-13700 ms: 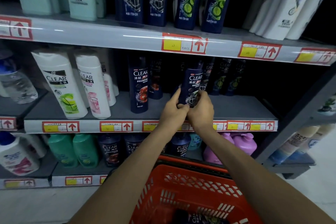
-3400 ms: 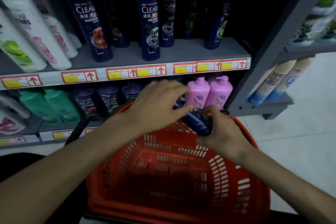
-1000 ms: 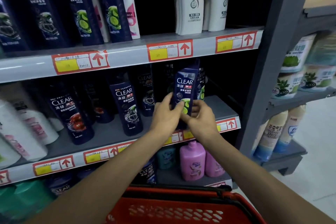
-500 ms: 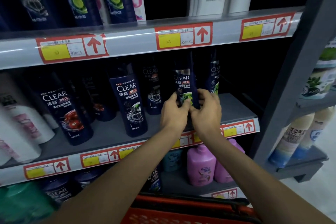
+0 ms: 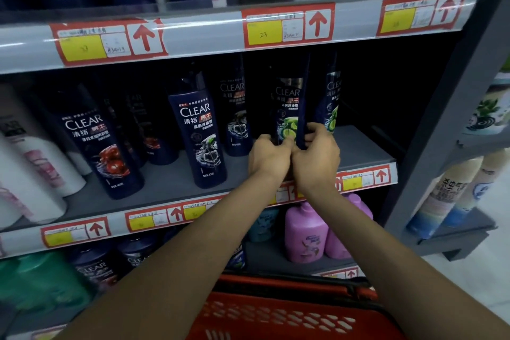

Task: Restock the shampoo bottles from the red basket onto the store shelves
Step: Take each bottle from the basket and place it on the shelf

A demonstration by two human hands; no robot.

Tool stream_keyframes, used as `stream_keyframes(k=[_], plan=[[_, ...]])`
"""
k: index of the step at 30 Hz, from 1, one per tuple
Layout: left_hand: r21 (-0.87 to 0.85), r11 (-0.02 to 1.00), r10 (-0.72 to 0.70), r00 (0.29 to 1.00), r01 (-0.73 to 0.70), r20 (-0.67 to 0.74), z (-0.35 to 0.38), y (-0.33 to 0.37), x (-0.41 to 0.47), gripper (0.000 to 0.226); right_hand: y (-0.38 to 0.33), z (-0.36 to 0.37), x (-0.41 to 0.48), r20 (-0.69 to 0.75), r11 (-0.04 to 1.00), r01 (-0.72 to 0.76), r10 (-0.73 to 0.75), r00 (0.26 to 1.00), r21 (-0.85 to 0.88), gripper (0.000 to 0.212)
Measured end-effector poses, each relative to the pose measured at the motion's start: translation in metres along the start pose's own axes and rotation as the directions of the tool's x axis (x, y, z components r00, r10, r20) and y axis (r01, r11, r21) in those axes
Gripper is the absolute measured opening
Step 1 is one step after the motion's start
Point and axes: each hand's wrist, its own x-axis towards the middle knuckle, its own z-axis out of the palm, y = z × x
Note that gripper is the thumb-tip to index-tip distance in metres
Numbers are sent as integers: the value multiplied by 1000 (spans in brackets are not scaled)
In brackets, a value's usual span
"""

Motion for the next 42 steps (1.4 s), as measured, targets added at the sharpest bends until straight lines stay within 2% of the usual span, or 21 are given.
stream_keyframes(k=[5, 11, 16, 20, 24, 27, 29, 31, 33, 37, 42], plan=[[96, 995, 27, 1000, -28, 17, -17, 0, -13, 66, 1, -28, -9, 124, 998, 13, -6, 992, -54, 59], [237, 967, 75, 994, -91, 75, -44, 1, -43, 71, -7, -74, -20, 264, 965, 71, -1, 964, -254, 63], [338, 929, 101, 981, -152, 164, -71, 8, -71, 76, -31, -101, -49, 313, 916, 86, 45, 949, -391, 58], [433, 860, 172, 953, -269, 250, -99, 13, -101, 75, -54, -121, -78, 369, 845, 240, -55, 928, -477, 71], [548, 751, 250, 926, -369, 282, -134, 19, -137, 89, -65, -154, -99, 367, 807, 327, -148, 918, -491, 84], [590, 677, 301, 897, -441, 324, -158, 14, -165, 101, -47, -177, -124, 374, 794, 326, -135, 917, -513, 95], [614, 623, 341, 875, -485, 345, -173, 7, -183, 104, -27, -186, -140, 410, 752, 313, -63, 910, -580, 106], [635, 575, 357, 857, -516, 373, -186, -2, -197, 105, -12, -191, -152, 468, 722, 299, 39, 883, -624, 121], [640, 563, 353, 853, -522, 385, -194, -16, -207, 104, -6, -194, -163, 517, 718, 294, 107, 849, -631, 126], [623, 570, 379, 844, -535, 379, -197, -54, -213, 100, 1, -191, -191, 645, 623, 462, 90, 759, -631, 129], [680, 542, 244, 867, -494, 436, -182, -130, -215, 102, 32, -180, -227, 782, 516, 633, 125, 611, -578, 123]])
